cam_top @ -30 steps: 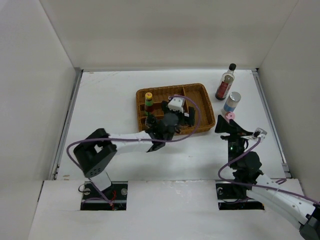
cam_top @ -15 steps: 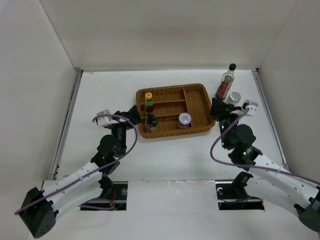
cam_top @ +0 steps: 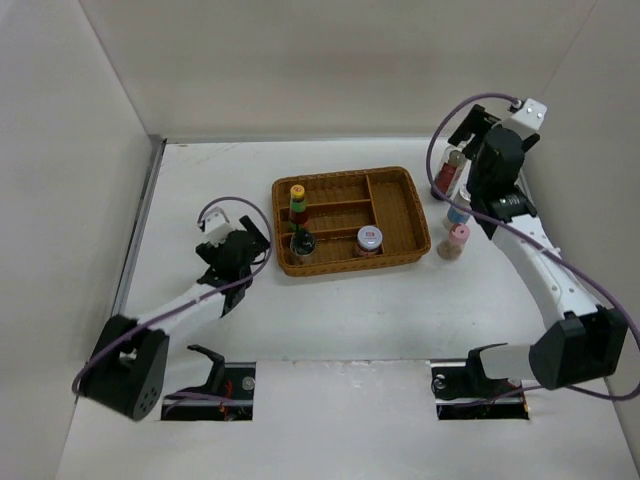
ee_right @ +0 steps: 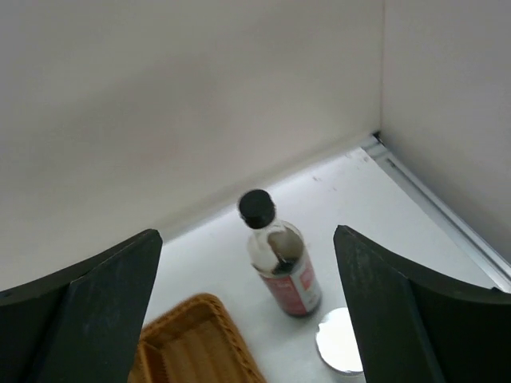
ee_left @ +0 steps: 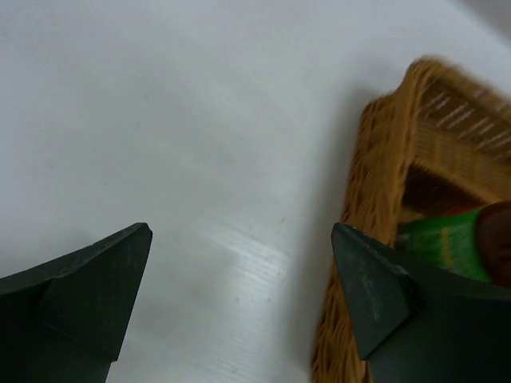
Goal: Organize the condiment bottles
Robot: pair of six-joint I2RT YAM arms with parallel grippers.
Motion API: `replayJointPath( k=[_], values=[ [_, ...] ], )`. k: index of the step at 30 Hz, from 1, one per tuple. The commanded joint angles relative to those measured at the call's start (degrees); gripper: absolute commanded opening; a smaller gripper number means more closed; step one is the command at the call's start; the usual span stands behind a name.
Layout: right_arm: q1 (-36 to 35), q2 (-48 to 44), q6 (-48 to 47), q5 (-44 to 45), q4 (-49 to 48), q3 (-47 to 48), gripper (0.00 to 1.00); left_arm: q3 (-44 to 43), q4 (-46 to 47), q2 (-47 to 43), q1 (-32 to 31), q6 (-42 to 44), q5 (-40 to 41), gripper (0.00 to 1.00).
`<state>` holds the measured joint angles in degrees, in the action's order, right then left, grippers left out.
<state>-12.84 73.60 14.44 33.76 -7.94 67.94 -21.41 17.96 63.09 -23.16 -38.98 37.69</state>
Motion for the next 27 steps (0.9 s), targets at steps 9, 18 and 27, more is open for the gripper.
replayJointPath(
  k=[9,18,27],
  values=[
    [6.29,14.89,-1.52,-11.78,11.20,12.20,0.98,-6.37,-12.51,2.15,2.46,-7.60,-3.17,1.00],
    [9.19,23.51,-1.95,-12.75,10.76,18.45,0.93,-2.67,-11.19,-4.99,3.51,-8.65,0.98,1.00],
    [9.20,30.45,-3.71,-14.51,11.46,24.52,0.81,-1.97,-8.90,-3.15,2.72,-8.92,0.71,1.00]
  ],
)
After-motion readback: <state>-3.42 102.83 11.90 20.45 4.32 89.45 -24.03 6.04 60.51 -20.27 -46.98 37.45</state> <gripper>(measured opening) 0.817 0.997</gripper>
